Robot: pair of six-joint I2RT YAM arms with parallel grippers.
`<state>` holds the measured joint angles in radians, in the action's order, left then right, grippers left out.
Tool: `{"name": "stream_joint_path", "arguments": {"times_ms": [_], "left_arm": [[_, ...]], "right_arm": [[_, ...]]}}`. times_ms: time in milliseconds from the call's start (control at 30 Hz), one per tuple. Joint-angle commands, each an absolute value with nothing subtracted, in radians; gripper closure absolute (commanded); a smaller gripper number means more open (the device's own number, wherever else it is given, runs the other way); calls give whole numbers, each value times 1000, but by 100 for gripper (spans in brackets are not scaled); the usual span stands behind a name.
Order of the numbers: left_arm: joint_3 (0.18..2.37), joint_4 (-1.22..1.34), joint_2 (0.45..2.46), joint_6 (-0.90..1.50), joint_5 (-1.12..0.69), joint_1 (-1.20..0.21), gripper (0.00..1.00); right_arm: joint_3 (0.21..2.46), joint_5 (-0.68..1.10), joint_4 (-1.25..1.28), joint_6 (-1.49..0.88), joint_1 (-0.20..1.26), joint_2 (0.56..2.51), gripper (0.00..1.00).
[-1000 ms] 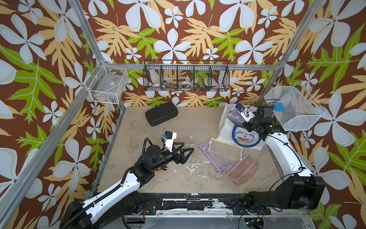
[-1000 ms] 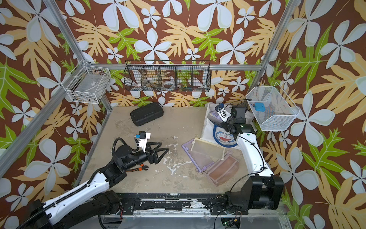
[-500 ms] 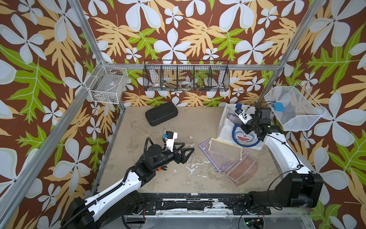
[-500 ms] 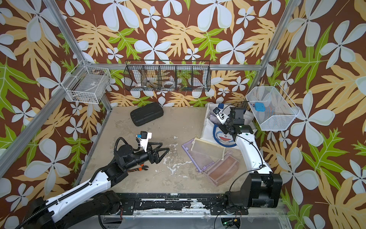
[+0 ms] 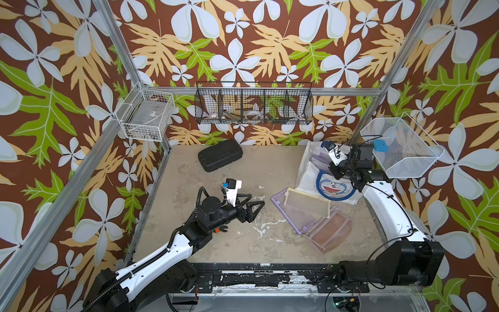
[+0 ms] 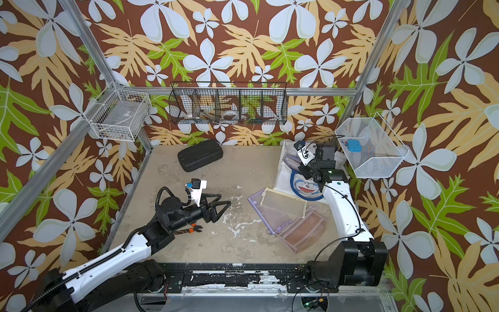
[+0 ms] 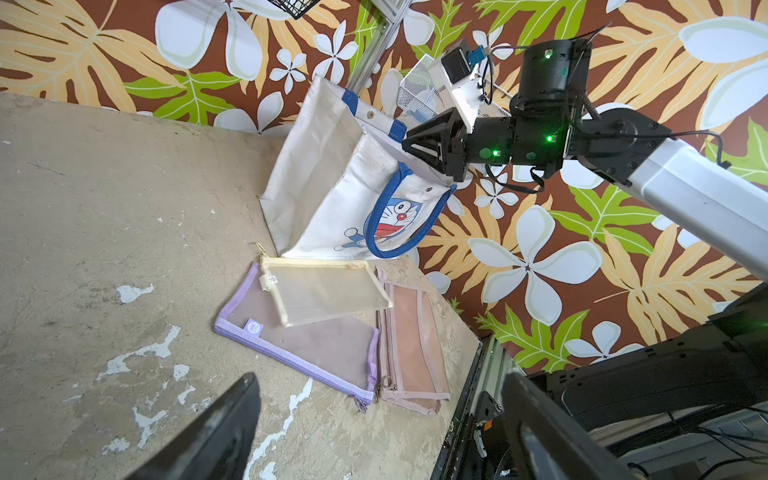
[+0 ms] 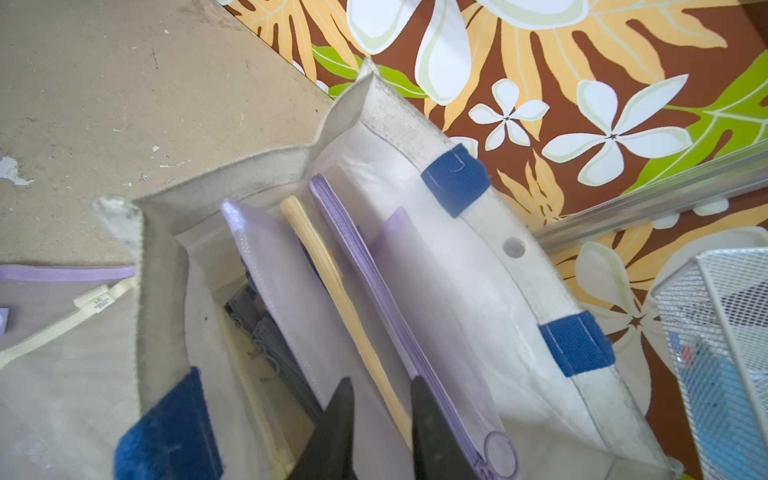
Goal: Put the pencil pouch into the canvas bag
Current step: Adjust the pencil case in the canvas bag.
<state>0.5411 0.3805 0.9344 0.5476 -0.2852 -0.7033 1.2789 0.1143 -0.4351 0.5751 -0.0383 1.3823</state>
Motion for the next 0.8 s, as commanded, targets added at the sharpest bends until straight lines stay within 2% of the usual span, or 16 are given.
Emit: {"name": "stream_joint_path", "arguments": {"times_ms": [0, 133, 400, 567, 633, 767], "left_arm": [[540, 406, 935, 546, -279, -703, 8], [540, 403, 937, 544, -273, -703, 9], [550, 387, 948, 539, -262, -702, 10], [612, 278, 1026, 541, -244, -703, 10], [647, 230, 1093, 541, -252, -703, 10], [640, 247, 1215, 601, -275, -706, 6]], "right_arm": [[1295, 166, -450, 553, -38, 1396, 82], [1328, 203, -489, 547, -38, 1450, 91], [1381, 170, -542, 515, -37, 1527, 96], [1428, 98, -528, 478, -37, 1451, 84], [1446, 57, -512, 435, -33, 1404, 75], [1455, -18, -491, 337, 4, 1322, 66]]}}
